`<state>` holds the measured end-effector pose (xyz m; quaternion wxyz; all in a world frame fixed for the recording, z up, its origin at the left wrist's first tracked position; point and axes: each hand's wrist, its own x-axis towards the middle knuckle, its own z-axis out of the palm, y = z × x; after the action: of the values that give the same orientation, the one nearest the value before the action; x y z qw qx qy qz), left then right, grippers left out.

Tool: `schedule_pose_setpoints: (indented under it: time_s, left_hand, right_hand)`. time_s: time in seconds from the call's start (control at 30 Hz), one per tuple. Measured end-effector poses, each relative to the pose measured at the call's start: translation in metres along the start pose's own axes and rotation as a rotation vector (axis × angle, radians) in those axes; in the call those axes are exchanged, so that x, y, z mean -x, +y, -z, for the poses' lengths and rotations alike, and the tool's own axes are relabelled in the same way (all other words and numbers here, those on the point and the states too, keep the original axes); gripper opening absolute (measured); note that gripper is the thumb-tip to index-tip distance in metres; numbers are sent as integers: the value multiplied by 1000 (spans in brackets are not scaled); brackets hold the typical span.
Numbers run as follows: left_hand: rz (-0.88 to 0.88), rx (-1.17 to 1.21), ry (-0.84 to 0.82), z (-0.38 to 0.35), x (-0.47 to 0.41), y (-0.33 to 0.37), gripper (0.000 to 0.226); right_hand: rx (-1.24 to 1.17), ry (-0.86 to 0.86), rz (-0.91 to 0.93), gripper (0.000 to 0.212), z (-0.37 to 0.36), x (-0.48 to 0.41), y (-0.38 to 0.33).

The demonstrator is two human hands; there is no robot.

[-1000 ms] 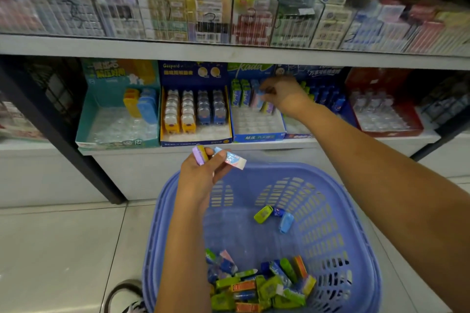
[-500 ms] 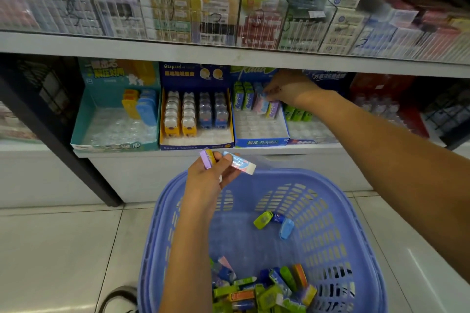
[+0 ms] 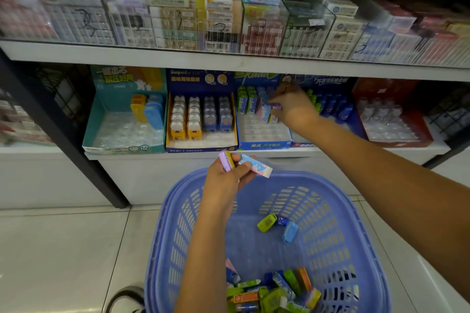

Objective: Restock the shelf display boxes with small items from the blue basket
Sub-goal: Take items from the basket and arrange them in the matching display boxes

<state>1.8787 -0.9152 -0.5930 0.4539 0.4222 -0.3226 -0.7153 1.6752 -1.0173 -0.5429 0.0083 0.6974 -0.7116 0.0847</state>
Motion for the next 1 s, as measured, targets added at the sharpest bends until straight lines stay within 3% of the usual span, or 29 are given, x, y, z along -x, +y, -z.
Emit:
schedule_pose_setpoints:
  time_s: [0.1,0.17,0.27,0.43,0.53,0.63,0.77,0.87,1.0]
  left_hand:
    - [-24,-52,27,-2,2,2,17]
    - [-45,-86,31,-3,3,1,14]
    - [-65,-104,19,-4,6,-3,10]
    - [-104,-125,45,-9,6,-5,14]
    - [-102,-57,17,-9,4,-8,27]
    - [-97,2,28,-9,1,-13,24]
    - [-34,76,103,-7,-5,-14,31]
    - [82,-4,146,-3,-10,-11,43]
    - [189,49,95,-1,-13,-10,45]
  right_hand:
    - [-265,115,45,72,4,29,-12]
    - [-427,-65,85,79,11,53,-22]
    - [-469,-378,145,68,14,79,-30]
    - [-525,-433,239,46,19,93,-34]
    - [-564,-409,245,28,22,95,-33]
    - [-630,-364,201,23,19,95,-32]
    - [-675,-4,18,16,18,67,-12]
    - [-696,199,-99,12,14,40,6]
    - [-653,175,-96,12,-1,15,11]
